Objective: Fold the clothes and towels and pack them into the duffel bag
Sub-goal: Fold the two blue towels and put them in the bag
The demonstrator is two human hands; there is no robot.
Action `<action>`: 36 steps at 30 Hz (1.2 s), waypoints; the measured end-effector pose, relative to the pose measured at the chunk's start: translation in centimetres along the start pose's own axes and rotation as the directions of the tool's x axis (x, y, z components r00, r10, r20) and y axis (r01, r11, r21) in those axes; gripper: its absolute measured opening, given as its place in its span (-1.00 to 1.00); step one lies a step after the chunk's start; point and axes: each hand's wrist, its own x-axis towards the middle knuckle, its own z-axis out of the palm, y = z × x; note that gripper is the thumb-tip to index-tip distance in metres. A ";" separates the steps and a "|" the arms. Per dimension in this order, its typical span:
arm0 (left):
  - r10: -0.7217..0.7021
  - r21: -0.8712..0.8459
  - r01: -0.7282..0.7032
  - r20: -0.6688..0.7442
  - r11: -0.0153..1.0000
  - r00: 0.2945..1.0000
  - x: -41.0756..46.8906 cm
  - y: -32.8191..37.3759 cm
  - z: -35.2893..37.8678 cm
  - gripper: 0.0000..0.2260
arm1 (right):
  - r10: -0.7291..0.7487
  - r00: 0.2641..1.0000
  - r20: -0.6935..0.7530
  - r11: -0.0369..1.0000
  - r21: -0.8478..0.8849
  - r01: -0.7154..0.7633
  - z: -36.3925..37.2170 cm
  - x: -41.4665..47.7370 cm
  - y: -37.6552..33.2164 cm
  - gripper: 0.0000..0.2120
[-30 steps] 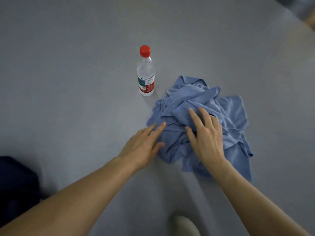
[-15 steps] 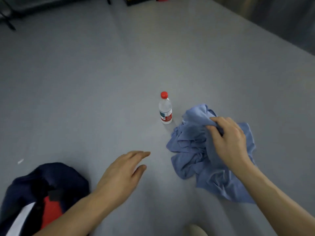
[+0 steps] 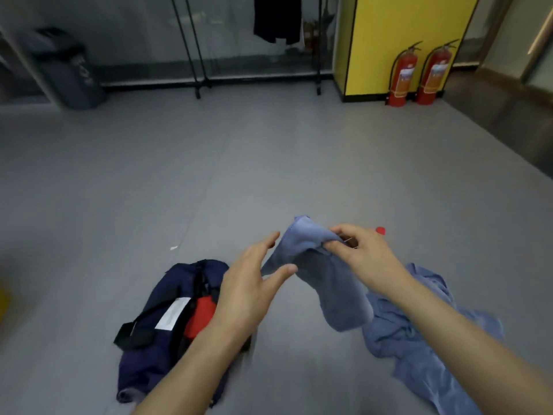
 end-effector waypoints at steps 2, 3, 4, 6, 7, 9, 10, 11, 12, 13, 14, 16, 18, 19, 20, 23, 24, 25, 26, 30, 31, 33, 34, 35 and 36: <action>-0.008 -0.064 0.007 -0.024 0.998 1.000 0.4 -0.5 -1.7 -0.67 | -0.004 1.000 0.018 1.000 0.029 0.003 2.6 0.0 -1.8 -0.93; -0.023 -0.113 0.021 -0.020 0.993 1.000 0.7 -0.9 -2.6 -0.76 | -0.005 1.000 0.015 1.000 0.027 0.005 3.9 0.0 -2.5 -0.93; -0.035 -0.149 0.032 -0.011 0.988 0.999 1.0 -1.3 -3.2 -0.84 | -0.003 1.000 0.004 1.000 0.006 0.003 5.2 -0.1 -3.1 -0.95; -0.034 -0.161 0.032 -0.007 0.986 0.999 1.4 -2.1 -4.0 -0.93 | 0.015 1.000 -0.009 1.000 -0.018 -0.016 7.8 -0.5 -3.6 -0.95; -0.030 -0.154 0.029 -0.002 0.988 1.000 1.6 -2.4 -4.1 -0.90 | 0.026 1.000 -0.006 1.000 -0.014 -0.026 8.9 -0.7 -3.6 -0.92; -0.010 -0.133 0.018 0.056 0.991 0.998 1.8 -3.0 -4.4 -0.82 | 0.041 0.999 0.034 0.998 -0.039 -0.039 10.7 -0.9 -3.4 -0.93; 0.010 -0.097 0.000 0.094 0.995 0.996 1.8 -3.3 -4.6 -0.79 | 0.033 0.997 0.071 0.998 -0.059 -0.029 11.4 -0.9 -3.6 -0.94; 0.039 -0.071 -0.030 0.126 0.997 0.991 1.8 -3.5 -4.7 -0.75 | 0.010 0.995 0.102 0.997 -0.077 -0.002 11.8 -0.7 -3.8 -0.85; 0.063 -0.039 -0.058 0.146 0.998 0.987 1.8 -3.7 -5.0 -0.72 | -0.020 0.991 0.129 0.996 -0.081 0.031 11.9 -0.5 -3.8 -0.71; 0.076 -0.031 -0.073 0.156 0.997 0.985 1.9 -3.9 -5.3 -0.70 | -0.040 0.989 0.145 0.996 -0.074 0.052 11.9 -0.2 -4.0 -0.57; 0.082 -0.016 -0.081 0.162 0.997 0.983 2.0 -4.2 -5.6 -0.69 | -0.056 0.987 0.153 0.997 -0.042 0.063 11.7 0.1 -4.1 -0.44; 0.097 0.027 -0.104 0.176 0.994 0.980 2.4 -4.9 -6.1 -0.66 | -0.095 0.980 0.173 0.995 0.006 0.096 11.3 0.6 -4.0 -0.32; 0.105 0.058 -0.118 0.191 0.991 0.976 2.6 -5.6 -6.4 -0.64 | -0.137 0.966 0.220 0.988 -0.035 0.148 11.1 1.1 -3.7 -0.36; 0.109 0.059 -0.123 0.195 0.991 0.975 2.7 -5.8 -6.4 -0.64 | -0.145 0.960 0.238 0.984 -0.070 0.166 11.1 1.2 -3.5 -0.45; 0.111 0.062 -0.125 0.193 0.990 0.975 2.7 -6.0 -6.5 -0.65 | -0.155 0.957 0.244 0.978 -0.096 0.183 11.2 1.3 -3.2 -0.57; 0.135 0.063 -0.147 0.164 0.987 0.977 2.7 -6.0 -6.8 -0.73 | -0.172 0.964 0.204 0.955 -0.205 0.214 11.5 1.4 -3.1 -0.91; 0.134 0.064 -0.144 0.145 0.987 0.980 2.7 -6.1 -7.0 -0.76 | -0.172 0.967 0.189 0.951 -0.223 0.212 11.5 1.4 -3.1 -0.89; 0.125 0.068 -0.134 0.126 0.989 0.984 2.7 -6.2 -7.1 -0.80 | -0.169 0.971 0.167 0.950 -0.235 0.206 11.3 1.4 -3.2 -0.89; 0.111 0.083 -0.120 0.109 0.989 0.988 2.8 -6.3 -7.1 -0.83 | -0.164 0.977 0.139 0.953 -0.232 0.193 10.9 1.5 -3.3 -0.90; 0.057 0.139 -0.064 0.056 0.988 0.997 3.2 -6.8 -7.3 -0.93 | -0.142 0.987 0.075 0.968 -0.197 0.154 9.3 1.4 -3.4 -0.89; 0.047 0.154 -0.054 0.046 0.987 0.998 3.3 -6.9 -7.3 -0.94 | -0.153 0.986 0.063 0.966 -0.202 0.163 8.9 1.2 -3.2 -0.88; 0.042 0.189 -0.046 0.026 0.981 0.999 3.5 -7.2 -7.5 -0.94 | -0.162 0.986 0.027 0.963 -0.211 0.165 8.1 1.1 -3.0 -0.86; 0.043 0.211 -0.045 0.014 0.976 0.999 3.6 -7.4 -7.7 -0.94 | -0.160 0.987 0.005 0.964 -0.215 0.157 7.6 1.0 -2.9 -0.85; 0.046 0.233 -0.045 0.001 0.971 0.999 3.7 -7.7 -7.9 -0.94 | -0.155 0.988 -0.016 0.966 -0.214 0.148 7.1 1.0 -2.7 -0.84; 0.042 0.254 -0.038 -0.014 0.967 0.999 3.9 -8.0 -8.1 -0.92 | -0.149 0.988 -0.029 0.968 -0.211 0.139 6.5 1.0 -2.5 -0.84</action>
